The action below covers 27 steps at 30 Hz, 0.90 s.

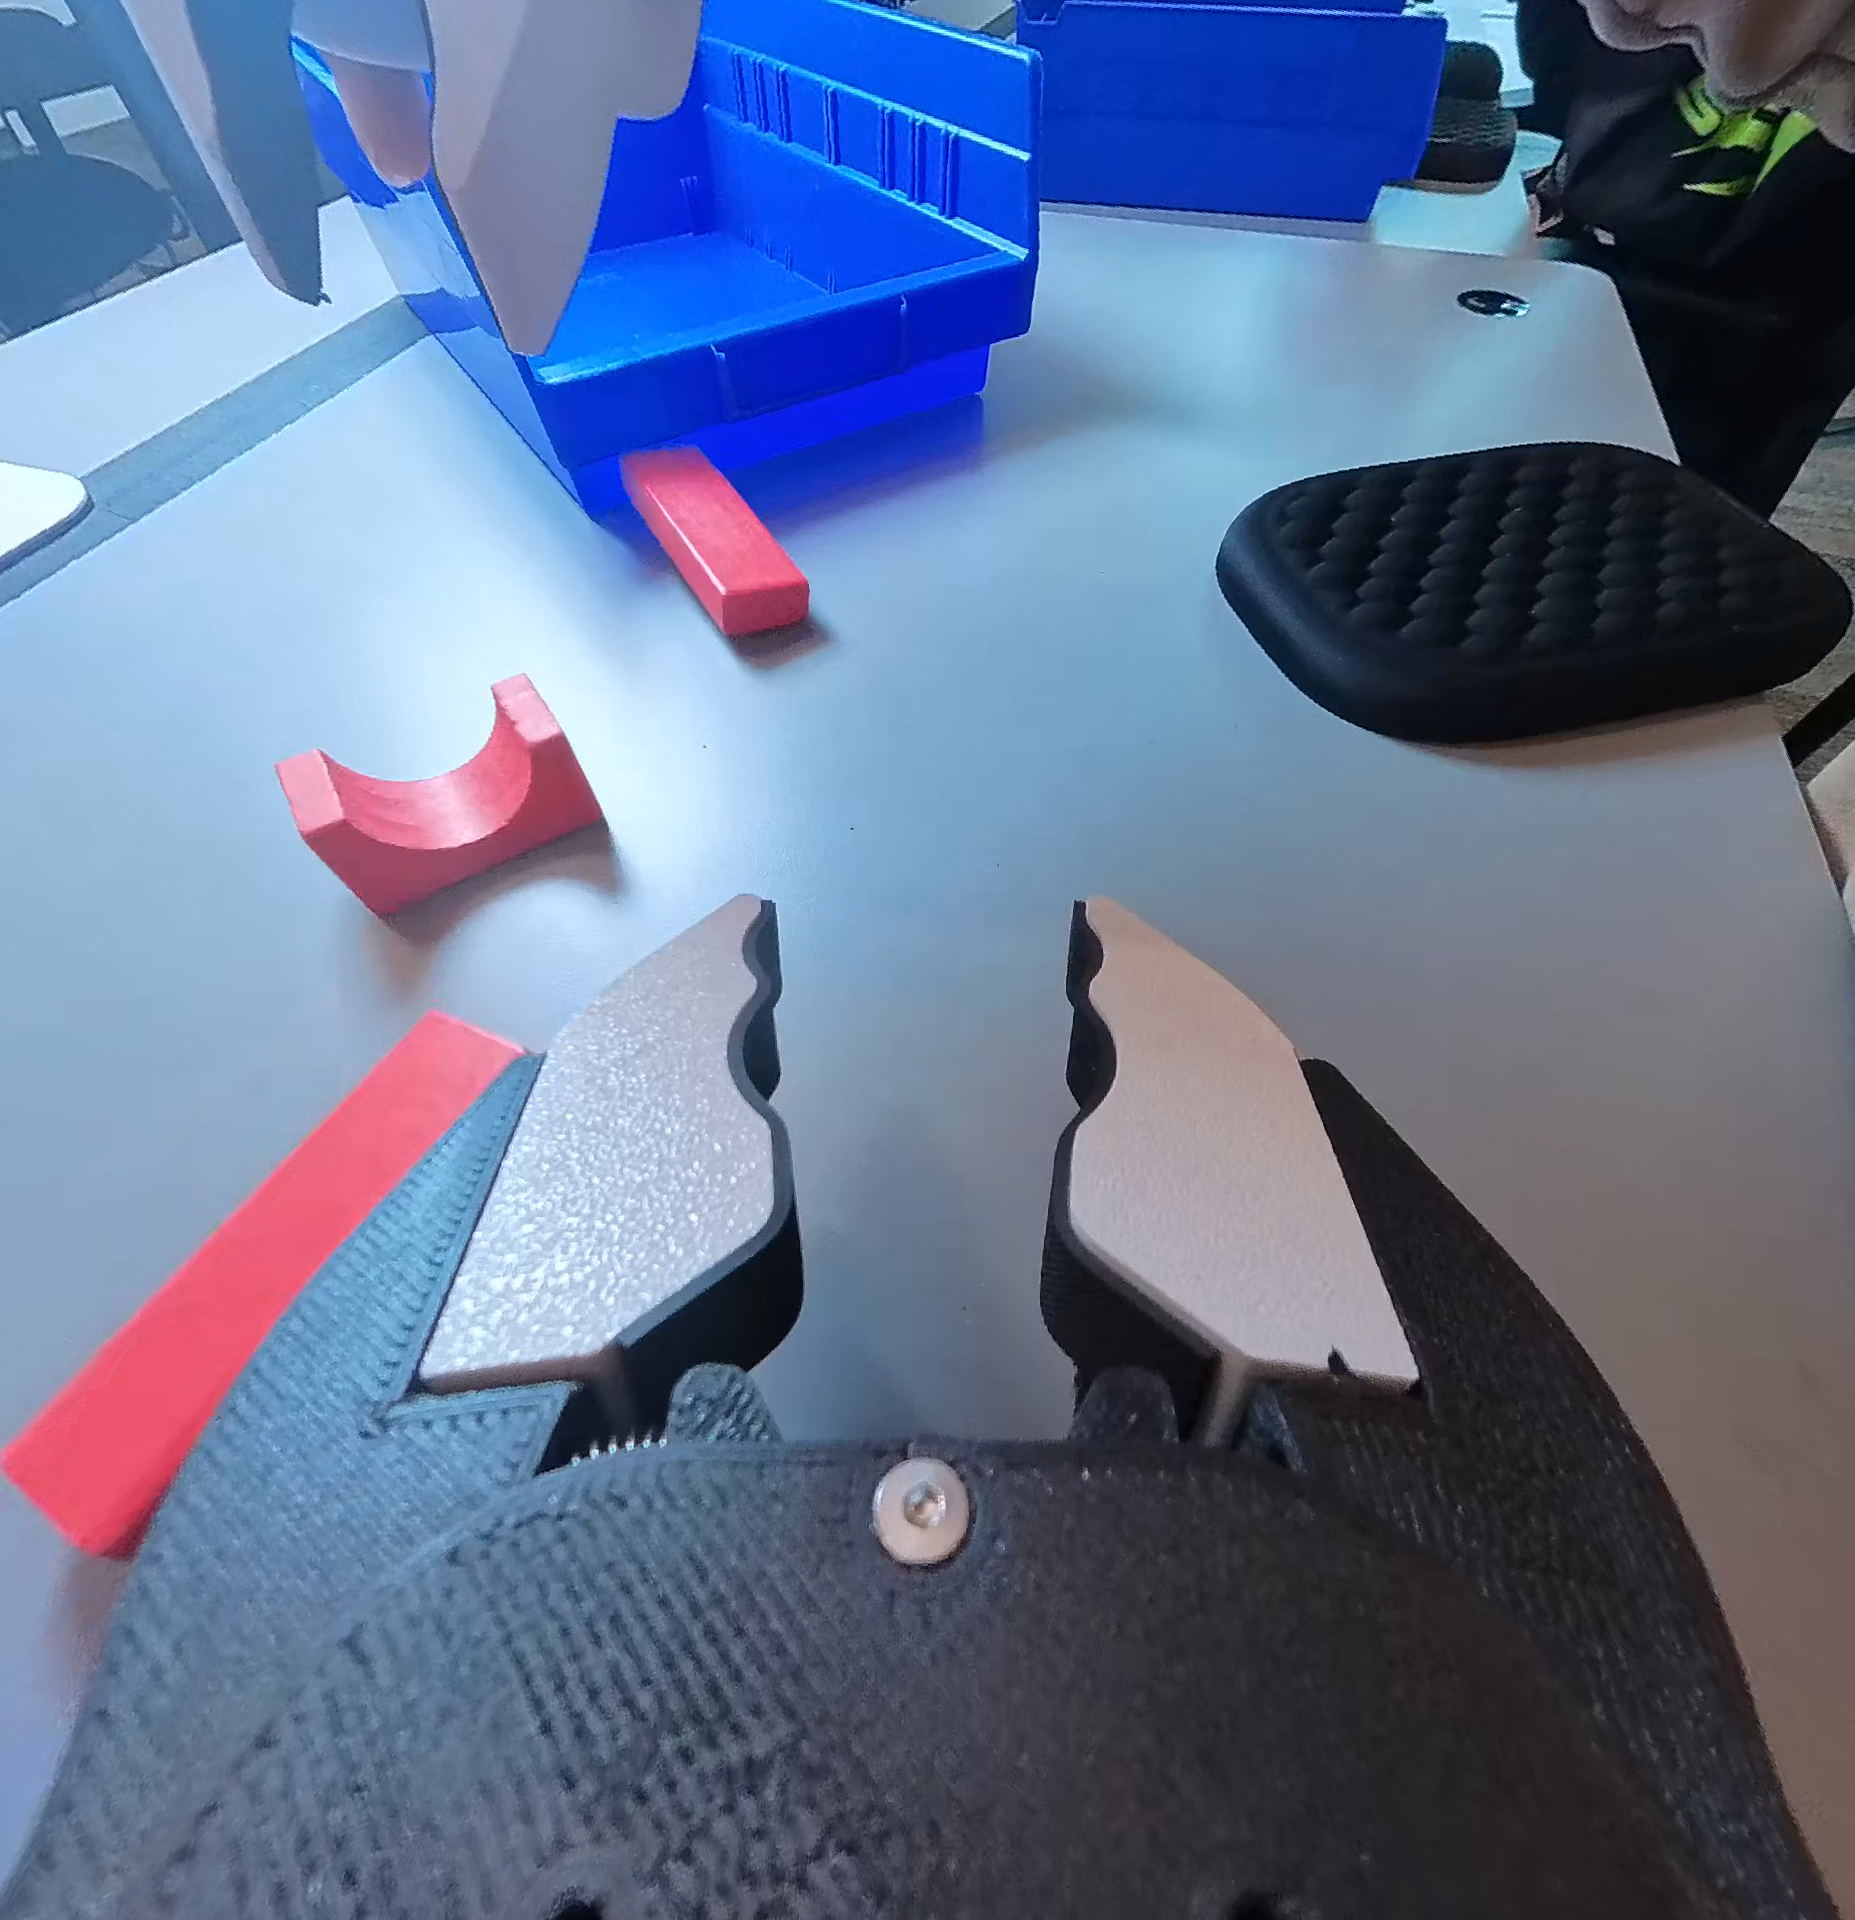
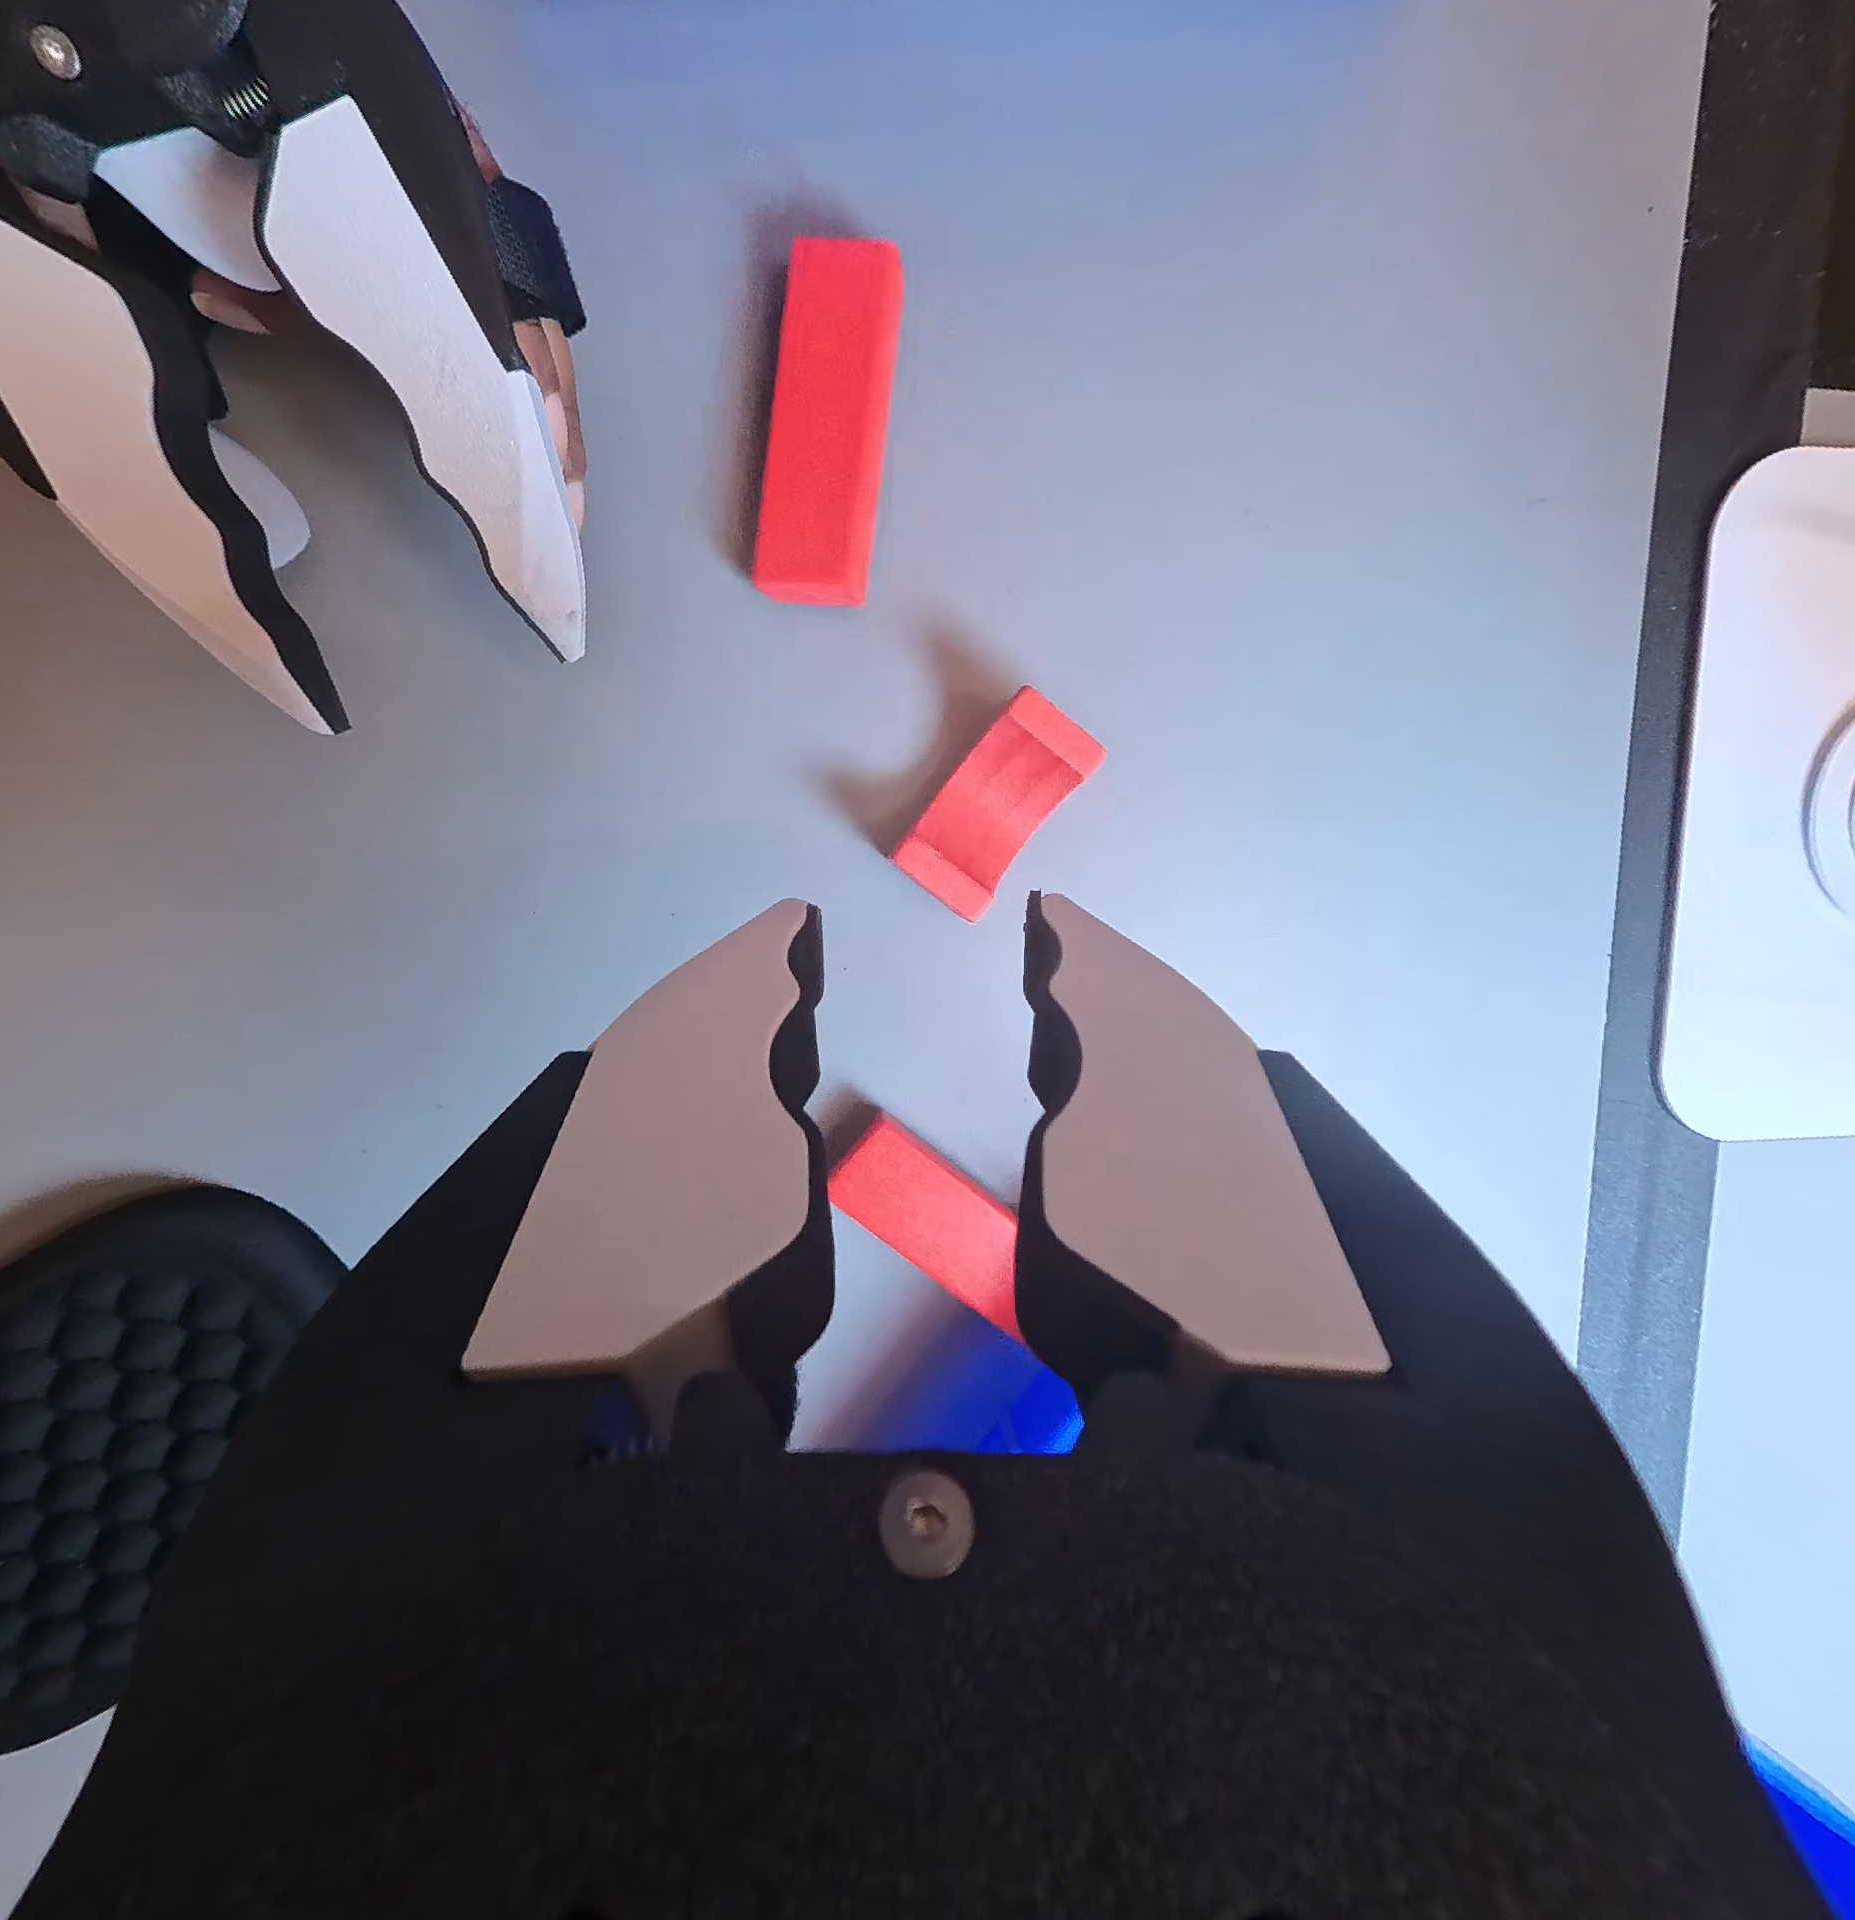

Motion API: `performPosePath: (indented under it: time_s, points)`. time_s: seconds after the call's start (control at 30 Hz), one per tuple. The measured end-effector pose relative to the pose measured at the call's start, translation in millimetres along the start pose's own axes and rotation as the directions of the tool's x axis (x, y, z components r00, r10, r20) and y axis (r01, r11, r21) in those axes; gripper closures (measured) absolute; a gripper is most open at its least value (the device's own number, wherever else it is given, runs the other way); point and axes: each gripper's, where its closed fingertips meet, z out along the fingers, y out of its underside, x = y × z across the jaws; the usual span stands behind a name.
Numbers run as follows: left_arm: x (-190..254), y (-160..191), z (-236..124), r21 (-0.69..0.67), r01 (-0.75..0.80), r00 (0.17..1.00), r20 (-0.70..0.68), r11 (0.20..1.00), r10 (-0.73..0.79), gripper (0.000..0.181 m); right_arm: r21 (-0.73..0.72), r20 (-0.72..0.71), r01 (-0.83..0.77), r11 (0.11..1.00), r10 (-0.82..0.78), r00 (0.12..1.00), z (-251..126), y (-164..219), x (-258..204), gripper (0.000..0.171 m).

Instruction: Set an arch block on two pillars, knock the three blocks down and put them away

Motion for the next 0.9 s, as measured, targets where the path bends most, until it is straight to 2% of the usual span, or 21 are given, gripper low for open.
performPosePath:
  time_s: [0.4, 0.57, 0.63, 0.73, 0.8, 0.87, 0.9]
  points:
    - [0.4, 2.1, 0.5, -0.009, -0.012, 1.0, 0.004, 1.0, 0.012, 0.128, -0.063, 0.0, -0.006, 0.998, 0.006, 1.0, 22.8, 11.3, -4.1, 0.132]
    - [0.4, 2.5, 0.3, -0.01, -0.014, 1.0, 0.006, 1.0, 0.014, 0.128, -0.113, -0.012, -0.05, 0.992, 0.049, 0.999, 48.1, 20.9, -4.6, 0.126]
    - [0.3, 2.6, 0.0, -0.01, -0.016, 1.0, 0.008, 1.0, 0.016, 0.128, -0.132, -0.036, -0.082, 0.988, 0.078, 0.996, 62.0, 25.3, -3.0, 0.118]
    - [0.4, 2.7, -0.3, -0.01, -0.02, 1.0, 0.01, 1.0, 0.02, 0.128, -0.156, -0.098, -0.151, 0.976, 0.137, 0.986, 82.3, 33.0, 3.3, 0.116]
    - [0.5, 2.9, -0.4, -0.01, -0.021, 1.0, 0.011, 1.0, 0.021, 0.128, -0.145, -0.111, -0.209, 0.967, 0.194, 0.975, 92.4, 35.4, 4.8, 0.118]
    - [0.1, 2.9, -0.7, -0.01, -0.022, 1.0, 0.013, 1.0, 0.022, 0.128, -0.132, -0.112, -0.229, 0.964, 0.215, 0.97, 96.6, 36.5, 4.8, 0.133]
    - [-0.1, 2.8, -0.9, -0.009, -0.022, 1.0, 0.015, 1.0, 0.022, 0.128, -0.126, -0.115, -0.227, 0.966, 0.213, 0.97, 96.2, 36.3, 4.6, 0.134]
